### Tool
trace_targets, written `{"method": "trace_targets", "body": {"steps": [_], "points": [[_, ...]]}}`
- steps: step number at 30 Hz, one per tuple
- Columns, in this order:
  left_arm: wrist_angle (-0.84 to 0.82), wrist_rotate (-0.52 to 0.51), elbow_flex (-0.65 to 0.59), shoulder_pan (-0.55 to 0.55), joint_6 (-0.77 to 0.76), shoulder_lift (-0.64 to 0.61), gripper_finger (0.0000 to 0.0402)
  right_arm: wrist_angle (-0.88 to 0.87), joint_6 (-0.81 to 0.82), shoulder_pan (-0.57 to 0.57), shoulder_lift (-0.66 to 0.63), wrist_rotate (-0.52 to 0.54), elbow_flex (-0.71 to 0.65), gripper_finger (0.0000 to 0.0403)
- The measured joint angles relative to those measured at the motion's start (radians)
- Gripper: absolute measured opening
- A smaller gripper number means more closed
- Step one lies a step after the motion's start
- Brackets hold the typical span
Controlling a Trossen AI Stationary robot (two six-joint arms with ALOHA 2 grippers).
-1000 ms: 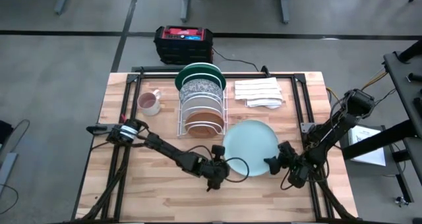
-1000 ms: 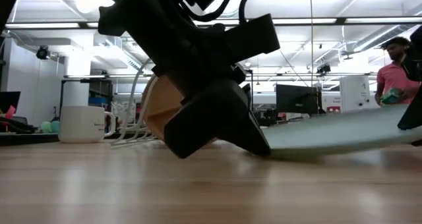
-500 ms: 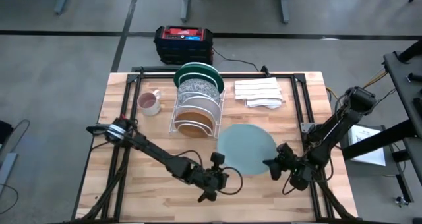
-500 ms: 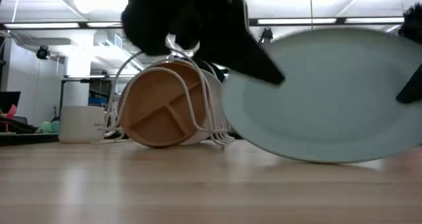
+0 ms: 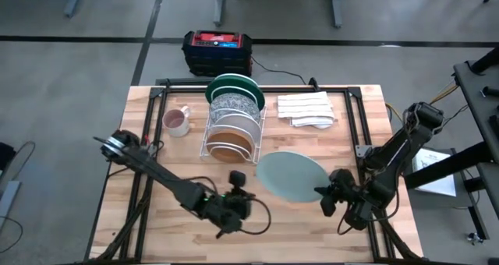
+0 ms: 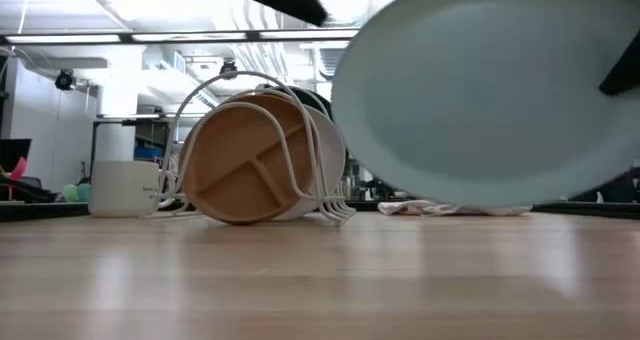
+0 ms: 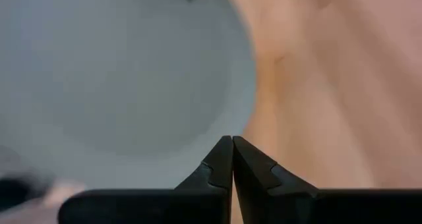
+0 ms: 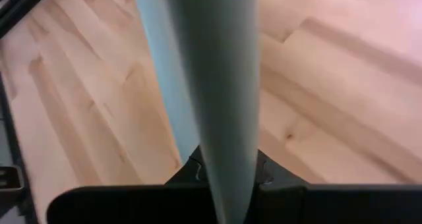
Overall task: Sort dishes
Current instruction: Put the light blue plate in the dish rack
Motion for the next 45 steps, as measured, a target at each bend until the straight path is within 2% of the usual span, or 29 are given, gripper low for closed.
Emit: {"method": "trace_targets", "body": {"steps": [4, 9, 13, 21, 25, 30, 33, 36, 40, 45], "points": [[-0.243, -0.145, 0.000, -0.026, -0.149, -0.079, 0.0000, -0.096, 0.000, 0.000, -0.001, 0.040, 0.044, 0.0000], [-0.555, -0.246, -0.008, -0.041, -0.398, -0.151, 0.0000, -0.139, -0.029, 0.000, -0.002, 0.086, 0.073, 0.0000], [-0.738, -0.257, -0.049, -0.045, -0.568, -0.197, 0.0000, -0.140, -0.086, -0.001, -0.002, 0.153, 0.090, 0.0000], [-0.911, -0.257, -0.205, -0.044, -0.795, -0.306, 0.0000, -0.168, -0.121, -0.001, -0.002, 0.209, 0.108, 0.0000], [-0.923, -0.262, -0.264, -0.044, -0.844, -0.374, 0.0000, -0.196, -0.122, -0.001, -0.018, 0.214, 0.120, 0.0000], [-0.923, -0.319, -0.340, -0.043, -0.884, -0.449, 0.0000, -0.218, -0.155, -0.001, -0.064, 0.265, 0.128, 0.0000], [-0.921, -0.360, -0.412, -0.041, -0.944, -0.487, 0.0000, -0.231, -0.183, -0.004, -0.099, 0.301, 0.128, 0.0000], [-0.912, -0.359, -0.496, -0.040, -1.028, -0.514, 0.0000, -0.245, -0.215, -0.009, -0.134, 0.331, 0.128, 0.0000], [-0.834, -0.359, -0.586, -0.036, -1.122, -0.531, 0.0000, -0.272, -0.254, -0.031, -0.181, 0.371, 0.128, 0.0000], [-0.718, -0.359, -0.634, -0.035, -1.098, -0.509, 0.0000, -0.275, -0.332, -0.073, -0.237, 0.387, 0.128, 0.0000]]}}
